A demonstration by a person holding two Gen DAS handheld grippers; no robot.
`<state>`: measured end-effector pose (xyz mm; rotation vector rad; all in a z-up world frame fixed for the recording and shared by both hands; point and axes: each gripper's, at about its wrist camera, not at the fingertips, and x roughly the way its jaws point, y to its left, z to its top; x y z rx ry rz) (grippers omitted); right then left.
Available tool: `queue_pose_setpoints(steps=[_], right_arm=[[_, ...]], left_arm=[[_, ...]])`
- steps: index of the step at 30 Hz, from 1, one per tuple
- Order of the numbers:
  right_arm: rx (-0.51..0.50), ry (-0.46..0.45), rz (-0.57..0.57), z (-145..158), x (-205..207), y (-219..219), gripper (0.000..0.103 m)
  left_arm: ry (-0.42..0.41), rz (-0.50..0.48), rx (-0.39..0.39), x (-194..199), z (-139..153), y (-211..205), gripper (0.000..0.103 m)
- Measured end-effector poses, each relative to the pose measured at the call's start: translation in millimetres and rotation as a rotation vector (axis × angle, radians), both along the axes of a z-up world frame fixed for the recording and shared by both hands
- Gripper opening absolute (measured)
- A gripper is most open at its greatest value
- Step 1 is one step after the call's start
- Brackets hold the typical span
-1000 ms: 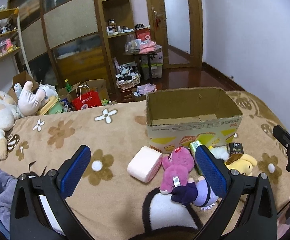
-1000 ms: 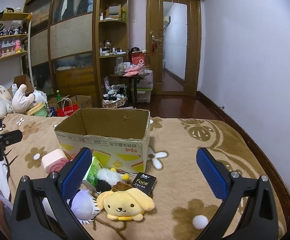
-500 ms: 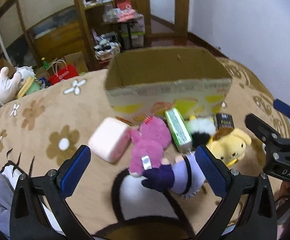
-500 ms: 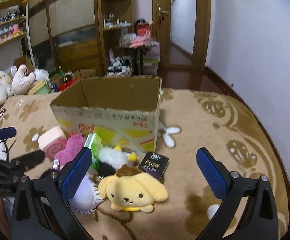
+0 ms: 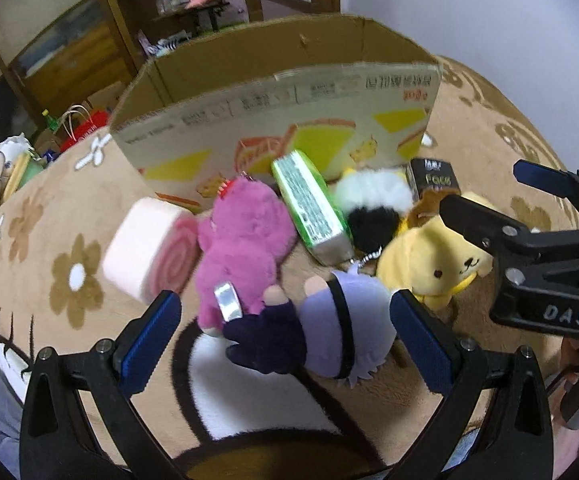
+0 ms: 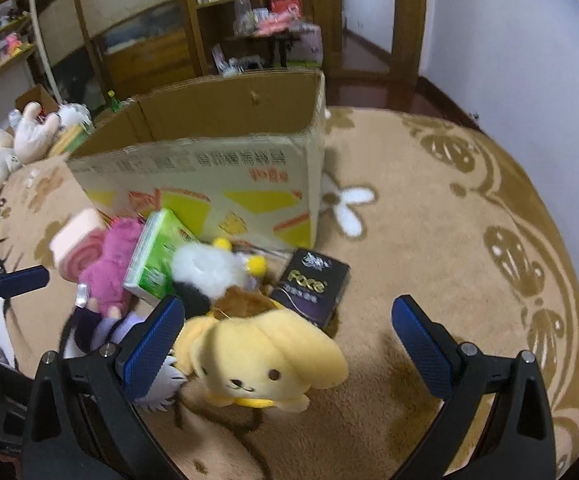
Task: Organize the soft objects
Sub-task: 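Lower the left tool onto the purple-white doll while the right tool lowers onto the yellow dog plush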
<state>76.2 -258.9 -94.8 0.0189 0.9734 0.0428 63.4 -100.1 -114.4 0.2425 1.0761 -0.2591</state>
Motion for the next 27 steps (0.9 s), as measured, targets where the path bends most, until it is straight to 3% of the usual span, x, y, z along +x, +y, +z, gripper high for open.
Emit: queue_pose_setpoints(steps=[10,15,19,21,27], right_arm=[[0.051,0.126,-0.01,-28.1,7.9,-7.6,0.103],[0.113,0.16,-0.013,-32.8,7.8,-11.3,0.103],[0.136,0.178,0.021,-34.6,7.2,-6.2,0.099],[0.154,0.194,0.039,-36.7,8.0,-3.1,0.09],[0.194,0.219,0.04,-40.0,9.2,-1.1,0.081]], left_arm=[[0.113,-0.046,0.019,5.1,-24.6,-13.3,0.103],[0.178,-0.027,-0.026,9.5,-34.0,-11.8,0.103],[0.193,-0.016,-0.042,11.2,-35.6,-11.2,0.103],[0.198,-0.016,-0.04,11.1,-38.6,-13.4,0.103],[0.213,-0.012,-0.045,11.0,-42.5,-15.7,0.101]])
